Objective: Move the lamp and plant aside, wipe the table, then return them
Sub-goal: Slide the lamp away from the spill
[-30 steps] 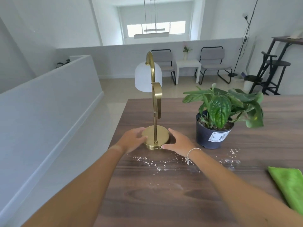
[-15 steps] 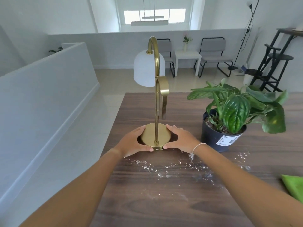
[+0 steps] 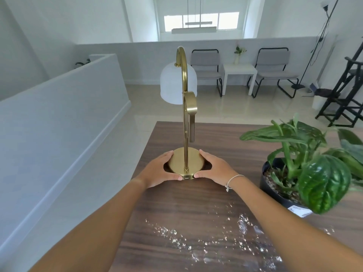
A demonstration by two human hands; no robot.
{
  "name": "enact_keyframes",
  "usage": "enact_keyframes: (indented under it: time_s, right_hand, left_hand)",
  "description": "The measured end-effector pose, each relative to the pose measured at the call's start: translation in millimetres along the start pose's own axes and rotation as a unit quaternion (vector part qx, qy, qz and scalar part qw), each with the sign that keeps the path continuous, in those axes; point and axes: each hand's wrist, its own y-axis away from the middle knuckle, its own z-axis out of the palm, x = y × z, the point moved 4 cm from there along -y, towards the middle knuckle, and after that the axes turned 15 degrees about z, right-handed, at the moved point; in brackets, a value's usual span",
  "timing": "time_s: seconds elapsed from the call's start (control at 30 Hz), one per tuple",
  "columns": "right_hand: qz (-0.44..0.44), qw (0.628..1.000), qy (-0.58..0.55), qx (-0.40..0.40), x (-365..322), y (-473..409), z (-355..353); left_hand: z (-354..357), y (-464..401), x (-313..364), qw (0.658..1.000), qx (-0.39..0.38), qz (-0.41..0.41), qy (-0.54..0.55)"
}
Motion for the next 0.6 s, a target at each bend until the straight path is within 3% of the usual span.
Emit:
enact_keyframes:
  time_s: [0.33,0.6]
  right_hand:
    - [0.004,0.998,-0.055,0.018,-22.1,-56.0,-0.7]
    - [-0.014,0.998,-0.037,0.039,-30.7,-77.7,-3.5]
  left_hand:
    - [-22.1,-48.9,-35.5,0.999,0.038,0.008,0.022]
    - [-25.3,-66.1,-52.3,0.996,0.081,0.029,-0.001]
